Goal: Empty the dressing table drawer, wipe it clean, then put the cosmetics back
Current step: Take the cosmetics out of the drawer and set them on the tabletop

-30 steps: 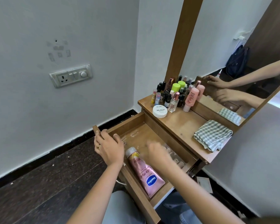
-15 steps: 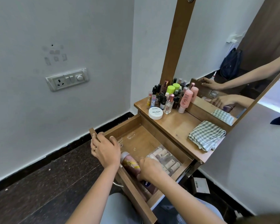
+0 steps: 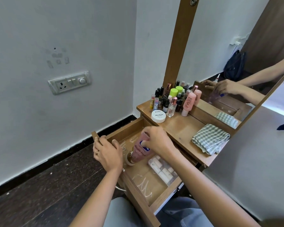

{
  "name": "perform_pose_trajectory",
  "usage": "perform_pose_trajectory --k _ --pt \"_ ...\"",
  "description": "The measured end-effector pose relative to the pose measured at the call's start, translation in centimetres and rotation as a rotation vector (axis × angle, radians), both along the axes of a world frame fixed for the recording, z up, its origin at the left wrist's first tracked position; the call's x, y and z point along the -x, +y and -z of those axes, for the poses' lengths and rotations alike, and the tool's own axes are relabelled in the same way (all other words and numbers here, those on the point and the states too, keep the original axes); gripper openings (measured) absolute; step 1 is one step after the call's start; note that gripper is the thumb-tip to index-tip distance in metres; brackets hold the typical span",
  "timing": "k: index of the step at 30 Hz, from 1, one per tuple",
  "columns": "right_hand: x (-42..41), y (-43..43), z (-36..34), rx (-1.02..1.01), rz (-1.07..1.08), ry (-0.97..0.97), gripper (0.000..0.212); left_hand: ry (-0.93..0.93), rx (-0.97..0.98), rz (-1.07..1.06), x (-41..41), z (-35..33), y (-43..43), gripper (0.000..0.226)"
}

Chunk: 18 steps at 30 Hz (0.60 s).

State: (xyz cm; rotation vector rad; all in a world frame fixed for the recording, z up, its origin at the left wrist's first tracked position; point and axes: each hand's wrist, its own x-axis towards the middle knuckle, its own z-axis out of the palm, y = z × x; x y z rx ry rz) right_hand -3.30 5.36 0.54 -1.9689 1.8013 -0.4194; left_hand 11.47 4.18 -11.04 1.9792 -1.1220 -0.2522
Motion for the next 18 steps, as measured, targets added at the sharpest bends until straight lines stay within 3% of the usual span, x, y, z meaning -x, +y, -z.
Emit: perform_pose_trajectory --k 10,16,18 --pt "-0.4 -10.2 -13.5 0.316 0.018 0.005 0.024 -0.011 -0.019 0.011 -0.1 0.1 0.1 0.033" --pt "-1.3 -16.1 -12.8 0.416 0.069 0.173 0.006 -0.006 -0.008 0.009 -0.1 0.1 0.1 0.034" --pt "-1.4 -17.3 -11.7 0.428 0.085 0.256 0.017 -0.002 -0.008 0.008 -0.1 0.2 0.1 0.034"
